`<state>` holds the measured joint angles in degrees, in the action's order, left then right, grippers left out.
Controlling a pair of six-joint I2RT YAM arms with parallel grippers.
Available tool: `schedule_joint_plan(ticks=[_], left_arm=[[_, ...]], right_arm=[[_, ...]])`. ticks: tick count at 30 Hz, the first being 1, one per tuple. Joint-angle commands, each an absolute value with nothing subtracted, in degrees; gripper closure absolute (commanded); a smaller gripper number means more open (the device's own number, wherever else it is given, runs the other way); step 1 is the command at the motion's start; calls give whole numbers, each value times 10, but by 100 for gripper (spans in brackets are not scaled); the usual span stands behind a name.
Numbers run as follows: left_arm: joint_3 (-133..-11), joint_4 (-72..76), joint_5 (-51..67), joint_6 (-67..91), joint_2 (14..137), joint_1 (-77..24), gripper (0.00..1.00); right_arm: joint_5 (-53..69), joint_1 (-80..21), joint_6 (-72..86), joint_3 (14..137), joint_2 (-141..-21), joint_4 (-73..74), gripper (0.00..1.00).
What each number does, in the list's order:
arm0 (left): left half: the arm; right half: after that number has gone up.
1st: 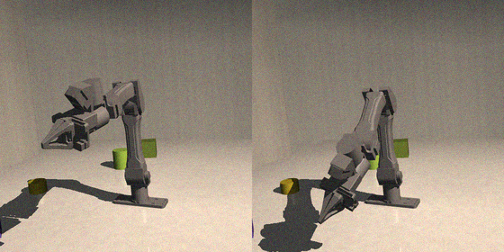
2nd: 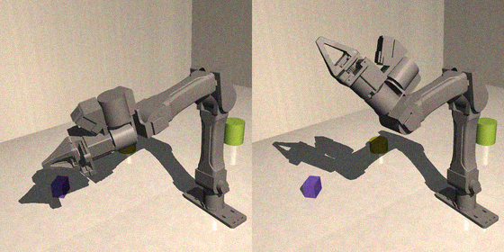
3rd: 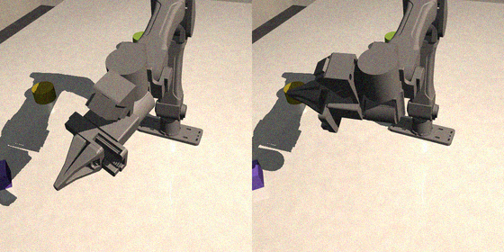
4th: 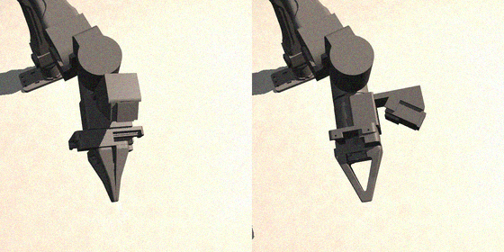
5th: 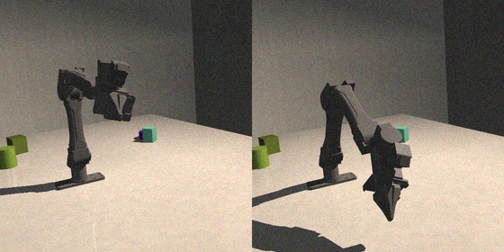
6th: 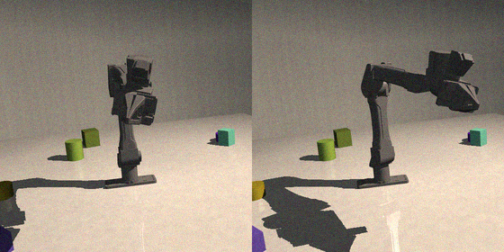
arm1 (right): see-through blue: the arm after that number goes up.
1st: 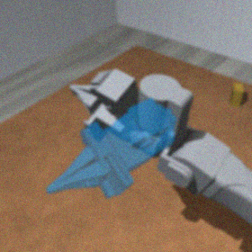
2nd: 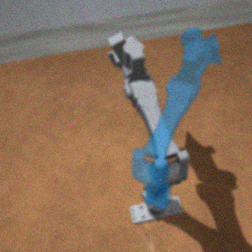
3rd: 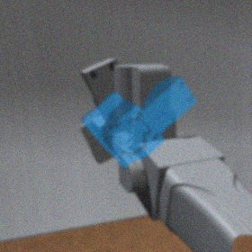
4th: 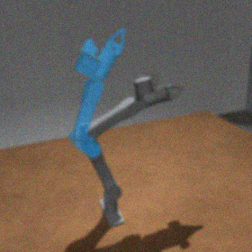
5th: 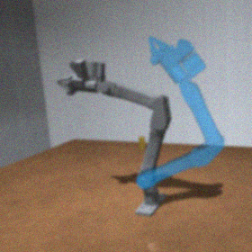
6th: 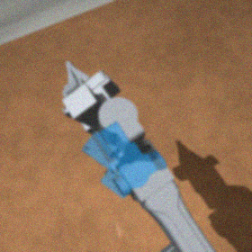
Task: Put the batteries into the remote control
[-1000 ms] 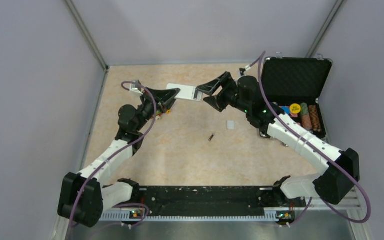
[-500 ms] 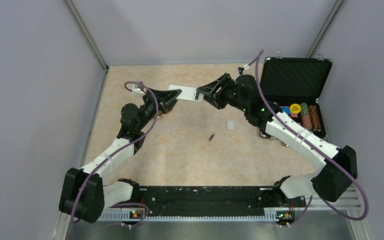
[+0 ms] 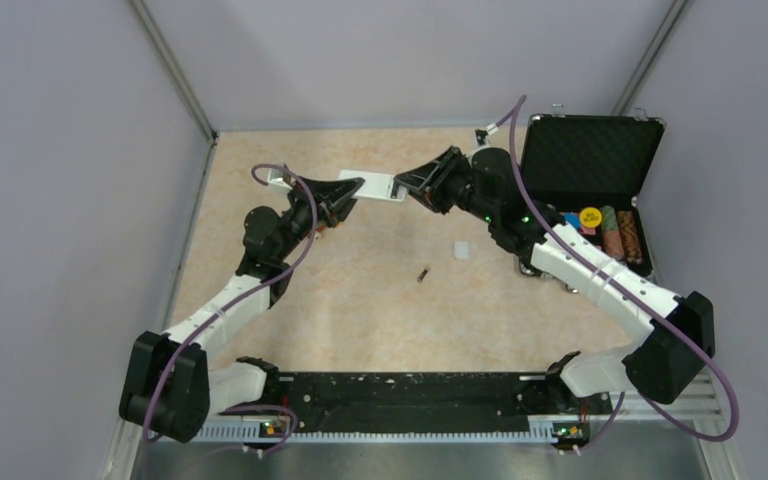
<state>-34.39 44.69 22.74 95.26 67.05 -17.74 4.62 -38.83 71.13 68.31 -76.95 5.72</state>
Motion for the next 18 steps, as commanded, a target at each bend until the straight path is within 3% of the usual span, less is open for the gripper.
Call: schedule_joint_plan(ticks=[1,13,16,18], left_arm=[[-361,563,188,999,658,-177,100],[-356,590,176,1004,666,-177,100],[-354,584,182,991,662,-177,100],[-355,557,192,963,652,-177,100]], right_arm=[[38,-409,667,700,-777,93,72],[26,-423,628,700,-770,89,93],[25,-422,632,702,-769,89,85],[22,-422,633,707,-769,87,66]])
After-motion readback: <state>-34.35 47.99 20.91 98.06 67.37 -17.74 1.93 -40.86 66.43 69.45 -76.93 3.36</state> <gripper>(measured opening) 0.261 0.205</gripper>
